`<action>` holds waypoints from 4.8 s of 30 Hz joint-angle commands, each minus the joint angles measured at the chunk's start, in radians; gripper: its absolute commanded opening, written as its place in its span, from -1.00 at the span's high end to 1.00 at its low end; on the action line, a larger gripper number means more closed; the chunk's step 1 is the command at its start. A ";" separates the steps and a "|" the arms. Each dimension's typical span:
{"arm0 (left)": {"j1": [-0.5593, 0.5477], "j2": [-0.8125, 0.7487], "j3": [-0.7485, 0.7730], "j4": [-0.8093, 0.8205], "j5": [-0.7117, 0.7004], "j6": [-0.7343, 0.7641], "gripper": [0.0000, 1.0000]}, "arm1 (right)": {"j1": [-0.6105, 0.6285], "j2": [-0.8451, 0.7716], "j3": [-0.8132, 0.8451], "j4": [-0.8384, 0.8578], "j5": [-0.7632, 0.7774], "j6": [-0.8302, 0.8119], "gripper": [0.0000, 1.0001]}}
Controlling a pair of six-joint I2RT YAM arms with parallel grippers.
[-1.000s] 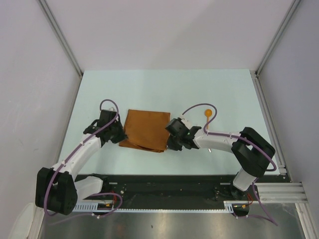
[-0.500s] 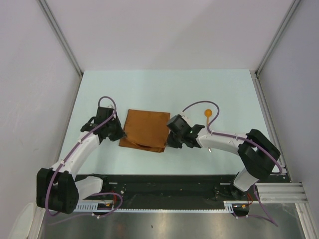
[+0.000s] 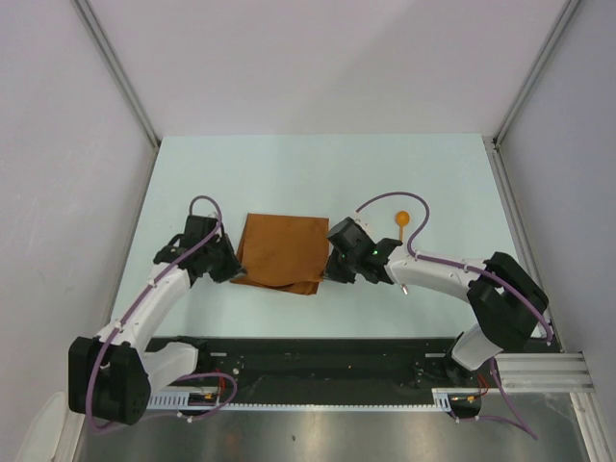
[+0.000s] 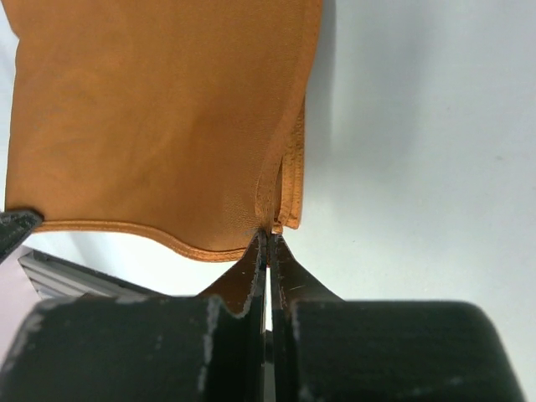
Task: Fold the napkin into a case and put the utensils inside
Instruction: Smooth out the square-folded napkin at the center of the board.
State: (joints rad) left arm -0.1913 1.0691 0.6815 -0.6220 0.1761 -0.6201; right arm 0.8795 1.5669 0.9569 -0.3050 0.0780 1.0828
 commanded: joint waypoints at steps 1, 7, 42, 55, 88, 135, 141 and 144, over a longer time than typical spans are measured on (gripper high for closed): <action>0.030 0.040 0.111 -0.001 -0.030 0.046 1.00 | 0.004 0.016 0.014 0.059 -0.035 -0.011 1.00; 0.067 0.156 0.222 -0.001 -0.050 0.109 1.00 | 0.009 0.096 0.046 0.104 -0.069 -0.006 1.00; 0.124 0.315 0.087 0.011 -0.165 0.043 0.82 | 0.029 0.217 0.042 0.156 -0.138 -0.026 1.00; 0.127 0.232 0.102 -0.045 -0.219 0.045 0.05 | 0.021 0.216 0.046 0.150 -0.129 -0.044 1.00; 0.136 0.368 0.015 0.154 -0.072 0.066 0.99 | 0.023 0.321 0.165 0.158 -0.302 -0.353 0.30; 0.135 0.205 0.131 0.165 0.267 0.086 0.16 | -0.100 0.165 0.168 0.055 -0.260 -0.554 0.20; 0.133 0.259 0.138 0.205 0.260 0.092 0.20 | -0.162 0.154 0.037 0.196 -0.374 -0.530 0.48; 0.133 0.224 0.125 0.171 0.189 0.121 0.12 | -0.175 0.142 0.000 0.201 -0.382 -0.549 0.48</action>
State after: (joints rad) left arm -0.0551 1.3388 0.7979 -0.4469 0.4088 -0.5453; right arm 0.7284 1.7561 0.9947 -0.1596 -0.2543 0.5488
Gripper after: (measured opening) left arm 0.421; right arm 0.263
